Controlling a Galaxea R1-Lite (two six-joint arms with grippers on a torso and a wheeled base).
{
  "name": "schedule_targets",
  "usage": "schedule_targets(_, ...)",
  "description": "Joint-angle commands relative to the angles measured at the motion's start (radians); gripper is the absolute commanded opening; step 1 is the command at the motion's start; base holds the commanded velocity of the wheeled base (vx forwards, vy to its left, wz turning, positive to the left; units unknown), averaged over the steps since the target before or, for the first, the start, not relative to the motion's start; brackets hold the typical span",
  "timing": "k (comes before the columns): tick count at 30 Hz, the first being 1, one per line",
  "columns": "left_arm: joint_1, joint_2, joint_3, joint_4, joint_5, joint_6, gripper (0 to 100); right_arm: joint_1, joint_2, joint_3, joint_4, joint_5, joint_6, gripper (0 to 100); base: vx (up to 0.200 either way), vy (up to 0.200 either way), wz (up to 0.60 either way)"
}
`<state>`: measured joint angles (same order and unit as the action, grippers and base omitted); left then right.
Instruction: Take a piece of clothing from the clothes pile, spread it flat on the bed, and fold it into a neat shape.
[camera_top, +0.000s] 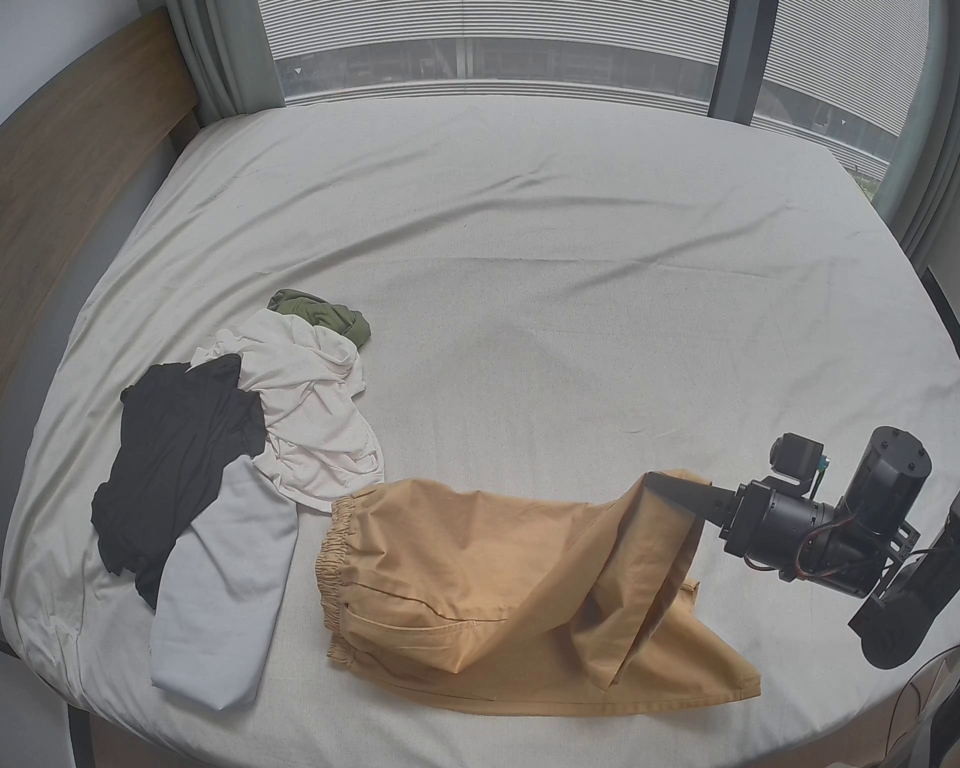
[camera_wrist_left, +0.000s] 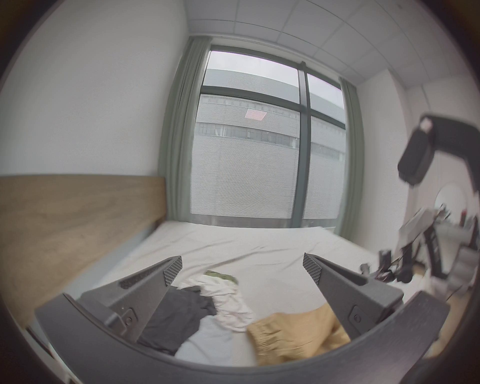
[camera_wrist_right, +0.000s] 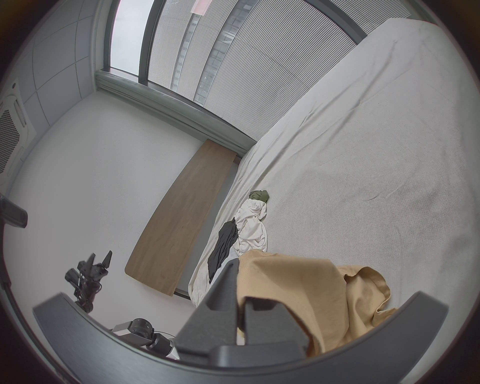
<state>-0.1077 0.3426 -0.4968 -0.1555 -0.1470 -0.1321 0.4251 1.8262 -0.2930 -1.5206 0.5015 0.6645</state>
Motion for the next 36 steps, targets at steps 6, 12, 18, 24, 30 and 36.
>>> schedule_targets(6, -0.119, 0.504, -0.037, -0.148, -0.198, -0.150, 100, -0.019, -0.016, 0.003, -0.004, 0.015, 0.000, 0, 0.000, 0.000, 0.00)
schedule_targets(12, -0.119, 0.618, -0.039, -0.268, -0.207, -0.149, 100, -0.020, -0.059, 0.002, 0.008, 0.015, 0.000, 0, 0.000, 0.000, 0.00)
schedule_targets(18, -0.118, 0.674, -0.009, -0.269, -0.243, -0.150, 100, -0.040, -0.054, 0.035, -0.003, 0.017, 0.000, 0, 0.000, 0.000, 0.00)
schedule_targets(24, -0.113, 0.747, 0.023, -0.274, -0.252, -0.150, 100, -0.066, -0.056, 0.028, -0.001, 0.020, 0.000, 0, 0.000, 0.000, 0.00)
schedule_targets(30, -0.110, 0.825, 0.069, -0.312, -0.298, -0.150, 100, -0.138, -0.064, 0.003, 0.010, 0.046, 0.000, 0, 0.000, 0.000, 0.00)
schedule_targets(36, -0.078, 0.921, 0.123, -0.415, -0.329, -0.150, 100, -0.204, -0.090, -0.006, 0.010, 0.103, 0.038, 0, 0.000, 0.000, 0.00)
